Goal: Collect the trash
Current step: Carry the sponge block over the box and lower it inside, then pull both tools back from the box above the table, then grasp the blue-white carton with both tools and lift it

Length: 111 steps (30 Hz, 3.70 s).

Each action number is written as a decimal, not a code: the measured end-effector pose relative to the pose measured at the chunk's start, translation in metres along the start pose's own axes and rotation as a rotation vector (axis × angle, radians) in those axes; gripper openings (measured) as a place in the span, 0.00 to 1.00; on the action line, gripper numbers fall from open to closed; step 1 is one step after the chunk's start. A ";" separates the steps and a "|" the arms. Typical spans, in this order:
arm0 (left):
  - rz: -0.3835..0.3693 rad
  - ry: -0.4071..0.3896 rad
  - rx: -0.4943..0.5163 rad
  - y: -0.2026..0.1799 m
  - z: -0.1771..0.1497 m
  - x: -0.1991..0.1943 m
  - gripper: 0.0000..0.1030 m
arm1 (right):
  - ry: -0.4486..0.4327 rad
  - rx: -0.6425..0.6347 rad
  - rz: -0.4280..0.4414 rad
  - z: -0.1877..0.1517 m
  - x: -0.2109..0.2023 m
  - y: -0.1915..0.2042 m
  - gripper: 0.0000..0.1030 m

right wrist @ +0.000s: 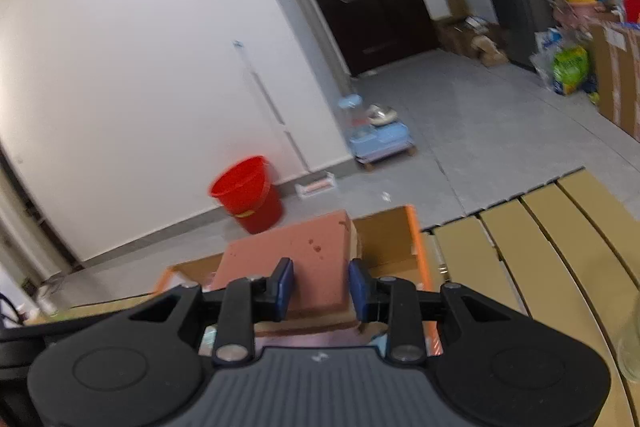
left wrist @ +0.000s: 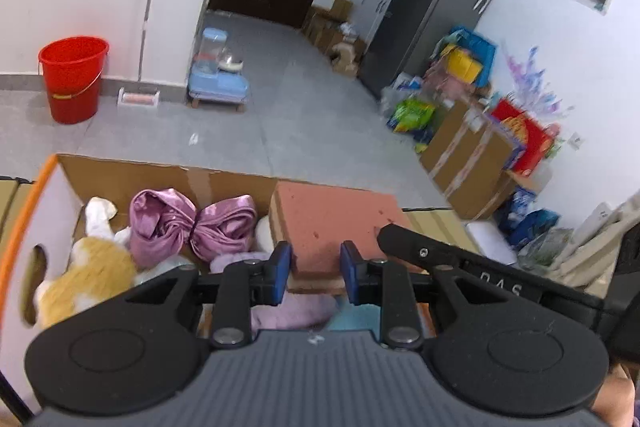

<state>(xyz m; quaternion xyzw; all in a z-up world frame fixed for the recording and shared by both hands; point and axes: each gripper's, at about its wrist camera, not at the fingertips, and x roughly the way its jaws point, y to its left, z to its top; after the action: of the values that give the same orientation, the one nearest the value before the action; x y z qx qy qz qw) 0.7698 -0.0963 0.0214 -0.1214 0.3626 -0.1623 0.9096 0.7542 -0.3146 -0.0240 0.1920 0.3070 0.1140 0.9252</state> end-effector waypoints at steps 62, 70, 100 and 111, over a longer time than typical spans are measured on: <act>0.317 -0.428 0.214 -0.036 -0.416 -0.493 0.98 | -0.270 -0.461 0.069 -0.390 -0.474 0.149 0.92; 0.319 -0.403 0.212 -0.027 -0.406 -0.466 0.99 | -0.229 -0.427 0.071 -0.373 -0.443 0.147 0.92; 0.275 -0.210 -0.044 0.100 -0.232 -0.221 0.78 | -0.007 -0.319 0.123 -0.228 -0.124 0.135 0.74; 0.132 -0.093 -0.253 0.141 -0.192 -0.160 0.35 | 0.201 -0.188 0.224 -0.184 -0.003 0.129 0.36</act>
<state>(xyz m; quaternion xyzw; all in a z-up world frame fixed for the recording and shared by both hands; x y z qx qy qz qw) 0.5556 0.0741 -0.0629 -0.2185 0.3446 -0.0495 0.9116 0.6273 -0.1474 -0.1033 0.1255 0.3628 0.2633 0.8851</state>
